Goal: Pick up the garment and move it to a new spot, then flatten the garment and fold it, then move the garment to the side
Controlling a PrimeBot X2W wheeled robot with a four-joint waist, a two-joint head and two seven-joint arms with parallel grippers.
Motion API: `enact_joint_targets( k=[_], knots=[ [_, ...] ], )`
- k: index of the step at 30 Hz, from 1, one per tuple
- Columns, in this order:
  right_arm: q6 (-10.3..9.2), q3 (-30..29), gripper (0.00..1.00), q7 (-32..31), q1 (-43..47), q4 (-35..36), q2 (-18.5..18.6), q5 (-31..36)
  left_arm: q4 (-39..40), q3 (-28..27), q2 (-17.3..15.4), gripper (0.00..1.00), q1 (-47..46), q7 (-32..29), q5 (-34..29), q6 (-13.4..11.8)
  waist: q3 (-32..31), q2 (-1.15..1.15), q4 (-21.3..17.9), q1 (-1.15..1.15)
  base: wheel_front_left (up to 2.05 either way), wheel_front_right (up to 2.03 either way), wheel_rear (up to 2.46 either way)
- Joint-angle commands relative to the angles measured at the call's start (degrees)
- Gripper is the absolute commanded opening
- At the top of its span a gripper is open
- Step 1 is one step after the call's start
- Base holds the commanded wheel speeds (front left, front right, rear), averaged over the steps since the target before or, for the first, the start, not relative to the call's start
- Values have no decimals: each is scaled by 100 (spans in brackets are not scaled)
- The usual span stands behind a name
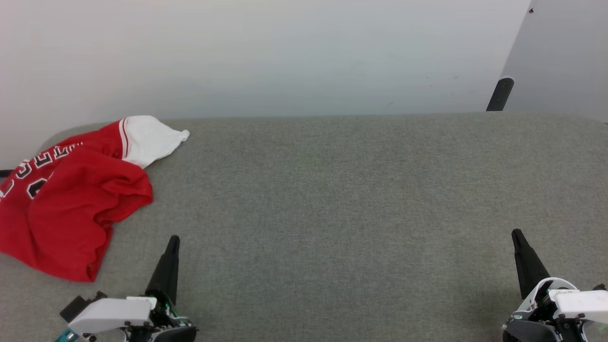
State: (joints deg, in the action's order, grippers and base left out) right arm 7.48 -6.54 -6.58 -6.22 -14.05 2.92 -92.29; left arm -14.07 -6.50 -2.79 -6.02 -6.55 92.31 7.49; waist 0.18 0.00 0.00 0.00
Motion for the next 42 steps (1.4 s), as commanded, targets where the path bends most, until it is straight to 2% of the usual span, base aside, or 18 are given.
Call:
enact_joint_targets(
  k=[1,42],
  knots=[
    [2,5,0,-6,-10,3,-15,-25,9,-10,-5,0,-53,-11,20,0,0,0,0,0,0,0,0],
    [2,5,0,-6,-10,3,-15,-24,9,-10,-5,0,-54,-10,20,0,0,0,0,0,0,0,0]
  ],
)
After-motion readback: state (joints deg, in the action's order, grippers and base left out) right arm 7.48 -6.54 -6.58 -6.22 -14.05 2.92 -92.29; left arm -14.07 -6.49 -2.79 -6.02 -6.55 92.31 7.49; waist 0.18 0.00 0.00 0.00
